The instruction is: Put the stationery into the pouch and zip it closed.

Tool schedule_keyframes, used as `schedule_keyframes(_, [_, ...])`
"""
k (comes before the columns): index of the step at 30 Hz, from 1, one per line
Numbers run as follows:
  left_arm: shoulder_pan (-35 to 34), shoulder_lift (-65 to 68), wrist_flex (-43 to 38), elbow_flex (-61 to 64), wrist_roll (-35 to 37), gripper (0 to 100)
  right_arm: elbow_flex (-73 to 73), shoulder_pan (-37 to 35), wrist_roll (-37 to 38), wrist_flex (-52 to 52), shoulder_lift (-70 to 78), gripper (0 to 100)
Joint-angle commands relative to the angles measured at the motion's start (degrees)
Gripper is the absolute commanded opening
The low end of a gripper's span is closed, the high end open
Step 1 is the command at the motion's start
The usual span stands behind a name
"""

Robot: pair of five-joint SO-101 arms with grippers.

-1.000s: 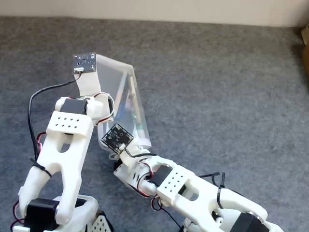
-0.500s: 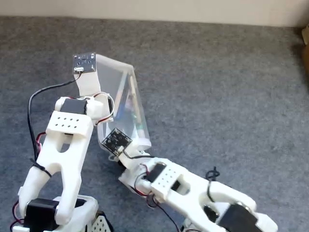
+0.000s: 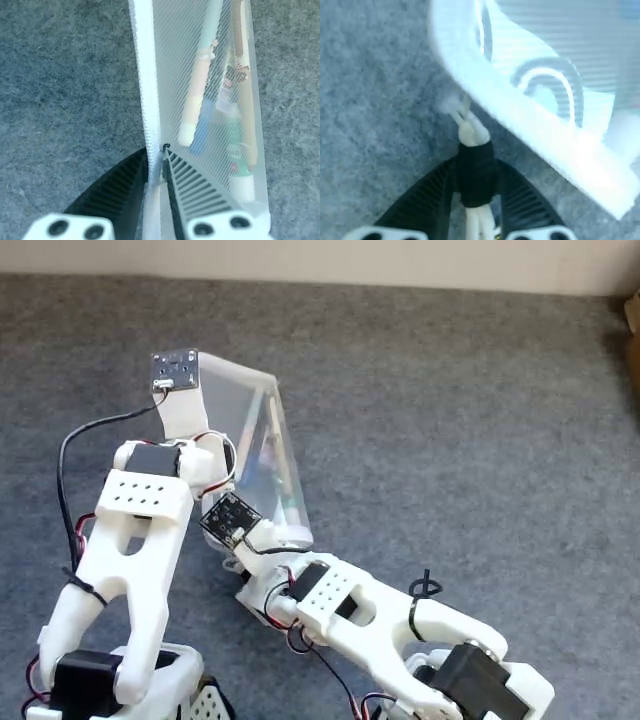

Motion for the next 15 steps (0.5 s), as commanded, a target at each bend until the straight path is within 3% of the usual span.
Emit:
schedule_keyframes(1, [-1.80,-0.22,-0.97,-0.22,0.09,1,-3.82,2.42,2.90,3.56,-0.66,0.3])
schedule_keyframes(15, [-6.29,-0.31,-0.88,-0.57,0.18,1,-3.38,13.85,7.82,15.87,-4.35,0.4])
